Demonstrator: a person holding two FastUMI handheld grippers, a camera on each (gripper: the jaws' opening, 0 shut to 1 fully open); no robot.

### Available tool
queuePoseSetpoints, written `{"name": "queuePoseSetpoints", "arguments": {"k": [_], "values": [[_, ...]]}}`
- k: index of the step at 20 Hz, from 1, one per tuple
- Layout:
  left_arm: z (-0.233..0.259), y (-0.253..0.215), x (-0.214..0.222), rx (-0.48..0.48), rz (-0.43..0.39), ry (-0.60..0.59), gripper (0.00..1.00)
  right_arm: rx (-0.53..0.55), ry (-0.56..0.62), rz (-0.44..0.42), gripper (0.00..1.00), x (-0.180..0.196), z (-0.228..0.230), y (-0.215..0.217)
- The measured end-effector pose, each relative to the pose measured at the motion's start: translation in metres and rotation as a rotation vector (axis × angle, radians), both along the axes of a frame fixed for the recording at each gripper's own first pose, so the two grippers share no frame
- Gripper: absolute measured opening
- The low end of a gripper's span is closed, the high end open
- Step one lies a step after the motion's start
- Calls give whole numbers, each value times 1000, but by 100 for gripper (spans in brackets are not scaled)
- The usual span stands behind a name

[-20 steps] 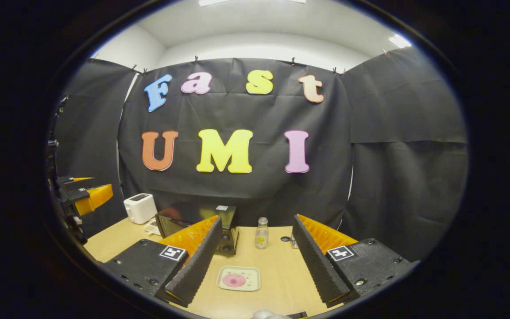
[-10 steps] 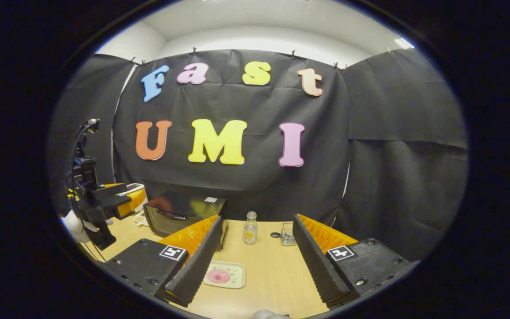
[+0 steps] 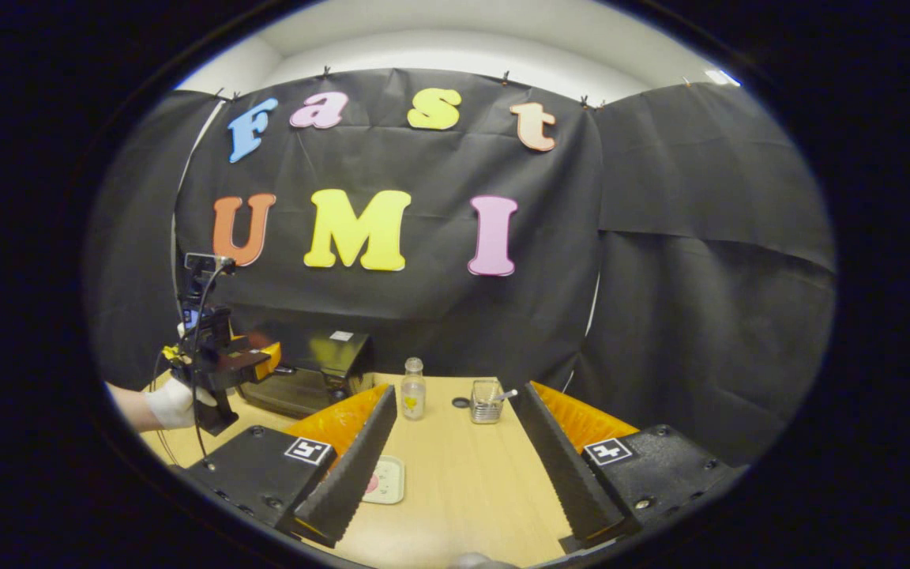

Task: Open the electric oven with the left hand, put the food in, and close the electric oven.

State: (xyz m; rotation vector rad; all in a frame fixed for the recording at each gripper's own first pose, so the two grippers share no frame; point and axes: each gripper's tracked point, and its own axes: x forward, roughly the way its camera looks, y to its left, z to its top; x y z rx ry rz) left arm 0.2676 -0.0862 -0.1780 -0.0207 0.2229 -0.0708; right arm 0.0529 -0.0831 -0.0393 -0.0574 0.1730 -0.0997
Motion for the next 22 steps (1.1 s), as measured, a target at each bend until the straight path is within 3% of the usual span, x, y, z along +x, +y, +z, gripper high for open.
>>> {"name": "queuePoseSetpoints", "arguments": {"k": [4,5,8,22], "values": [[-39,12,14,35,34,85,97,15,19,1,100,4,-7,0],[-33,13,17,42,29,47,97,19,22,5,100,5,-9,2],[-37,13,13,29,41,77,98,17,29,14,100,6,-13,6],[-78,12,-87,27,-12,166,97,52,34,29,100,-30,-26,21]]}}
